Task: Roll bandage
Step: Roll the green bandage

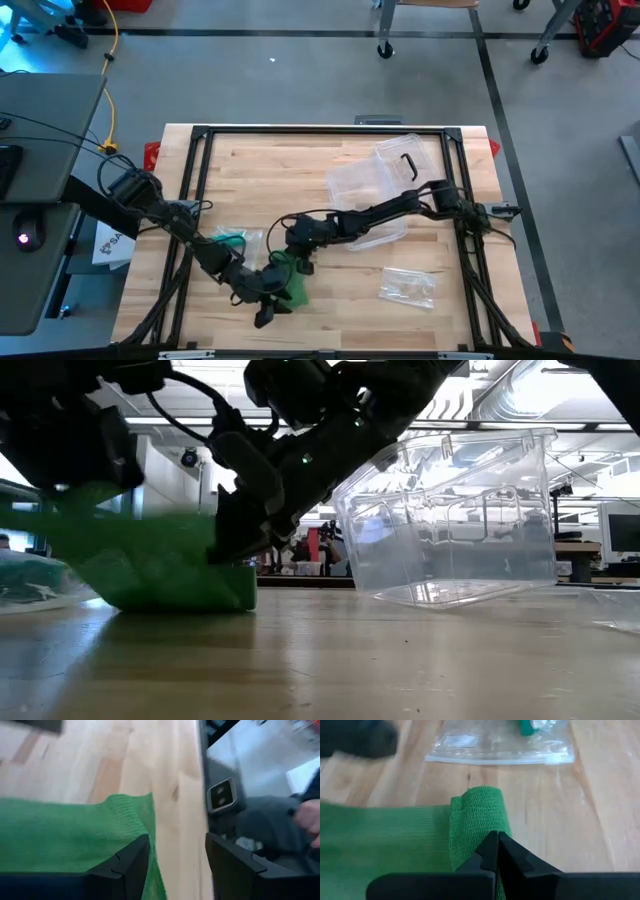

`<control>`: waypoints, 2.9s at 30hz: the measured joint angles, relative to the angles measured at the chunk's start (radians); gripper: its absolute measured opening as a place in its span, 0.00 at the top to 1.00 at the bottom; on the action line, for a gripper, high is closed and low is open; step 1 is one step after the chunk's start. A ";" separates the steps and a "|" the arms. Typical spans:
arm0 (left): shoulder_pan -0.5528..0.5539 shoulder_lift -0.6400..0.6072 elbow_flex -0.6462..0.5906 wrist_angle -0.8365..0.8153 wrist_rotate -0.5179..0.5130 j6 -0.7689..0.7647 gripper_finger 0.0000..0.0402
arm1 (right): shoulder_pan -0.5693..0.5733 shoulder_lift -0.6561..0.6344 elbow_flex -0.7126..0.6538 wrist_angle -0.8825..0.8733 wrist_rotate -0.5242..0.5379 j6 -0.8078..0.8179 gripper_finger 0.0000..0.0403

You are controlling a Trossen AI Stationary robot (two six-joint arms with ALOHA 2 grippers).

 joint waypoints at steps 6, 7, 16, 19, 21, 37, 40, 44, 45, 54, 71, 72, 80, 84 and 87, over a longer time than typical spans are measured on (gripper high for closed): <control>-0.033 -0.031 0.053 -0.193 -0.043 -0.075 0.54 | 0.021 -0.005 0.000 -0.004 -0.003 -0.013 1.00; -0.039 -0.031 0.053 -0.187 -0.052 -0.083 0.54 | 0.021 -0.007 0.000 -0.004 -0.001 -0.013 1.00; -0.100 0.035 0.053 -0.216 -0.358 -0.160 0.54 | 0.021 -0.010 0.000 -0.006 0.004 -0.011 1.00; -0.093 0.102 0.052 -0.260 -0.405 -0.232 0.54 | 0.021 -0.011 0.000 -0.007 0.004 -0.010 1.00; -0.085 0.153 0.052 -0.247 -0.380 -0.276 0.55 | 0.021 -0.011 0.000 -0.009 0.004 -0.009 1.00; -0.160 0.251 0.308 -0.400 -0.312 -0.106 0.72 | 0.021 -0.012 -0.001 -0.018 -0.003 -0.002 1.00; -0.160 0.249 0.333 -0.488 -0.407 -0.081 0.73 | 0.020 -0.012 -0.001 -0.017 -0.003 -0.002 1.00; -0.133 0.251 0.330 -0.656 -0.514 -0.147 0.71 | 0.020 -0.012 -0.001 -0.017 -0.003 -0.001 1.00; -0.122 0.251 0.330 -0.701 -0.542 -0.188 0.70 | 0.020 -0.012 -0.001 -0.017 -0.003 -0.001 1.00; -0.062 0.258 0.236 -0.495 -0.274 -0.181 0.72 | 0.020 -0.012 -0.001 -0.020 -0.003 -0.001 1.00; -0.151 0.233 0.365 -0.587 -0.500 -0.170 0.87 | 0.020 -0.012 -0.002 -0.032 -0.005 -0.001 1.00; -0.137 0.241 0.365 -0.603 -0.502 -0.195 0.86 | 0.020 -0.012 -0.002 -0.032 -0.005 -0.001 1.00; -0.073 0.356 0.365 -0.461 -0.336 -0.116 0.88 | 0.020 -0.012 -0.002 -0.035 -0.004 0.014 1.00; -0.074 0.388 0.367 -0.378 -0.329 -0.073 0.90 | 0.020 -0.013 -0.002 -0.041 -0.004 0.014 1.00; -0.086 0.388 0.367 -0.376 -0.338 -0.056 0.93 | 0.020 -0.013 -0.002 -0.044 -0.003 0.015 1.00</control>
